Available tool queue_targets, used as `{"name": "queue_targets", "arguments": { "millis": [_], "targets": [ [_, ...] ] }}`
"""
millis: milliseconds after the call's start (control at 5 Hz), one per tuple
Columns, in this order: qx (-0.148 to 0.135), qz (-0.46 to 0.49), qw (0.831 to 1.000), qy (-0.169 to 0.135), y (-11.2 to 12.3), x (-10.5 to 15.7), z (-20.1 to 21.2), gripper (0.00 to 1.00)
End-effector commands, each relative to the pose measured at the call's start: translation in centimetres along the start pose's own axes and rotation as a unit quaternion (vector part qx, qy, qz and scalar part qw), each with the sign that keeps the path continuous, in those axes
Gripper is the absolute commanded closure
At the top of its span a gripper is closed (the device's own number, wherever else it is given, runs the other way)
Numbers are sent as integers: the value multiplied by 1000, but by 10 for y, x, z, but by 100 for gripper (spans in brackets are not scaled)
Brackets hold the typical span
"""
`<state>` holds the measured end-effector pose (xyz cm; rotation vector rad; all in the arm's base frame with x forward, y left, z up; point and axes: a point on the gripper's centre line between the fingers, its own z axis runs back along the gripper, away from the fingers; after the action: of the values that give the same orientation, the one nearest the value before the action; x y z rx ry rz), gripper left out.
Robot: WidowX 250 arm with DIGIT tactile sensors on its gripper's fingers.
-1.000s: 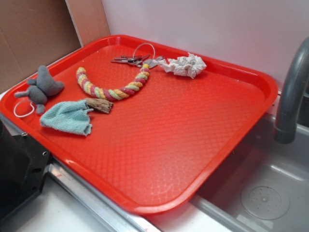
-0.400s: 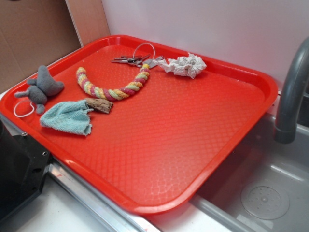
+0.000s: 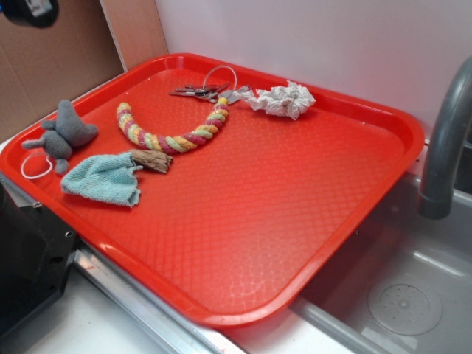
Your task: Grab the blue cloth.
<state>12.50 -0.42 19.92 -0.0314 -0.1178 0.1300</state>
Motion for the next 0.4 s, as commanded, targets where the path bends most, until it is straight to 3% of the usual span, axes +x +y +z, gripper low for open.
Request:
{"name": "queue_targets", "arguments": {
  "millis": [0, 200],
  "targets": [
    [28, 24, 999, 8, 23, 12, -50, 0],
    [26, 9, 1000, 9, 42, 18, -86, 0]
  ]
}}
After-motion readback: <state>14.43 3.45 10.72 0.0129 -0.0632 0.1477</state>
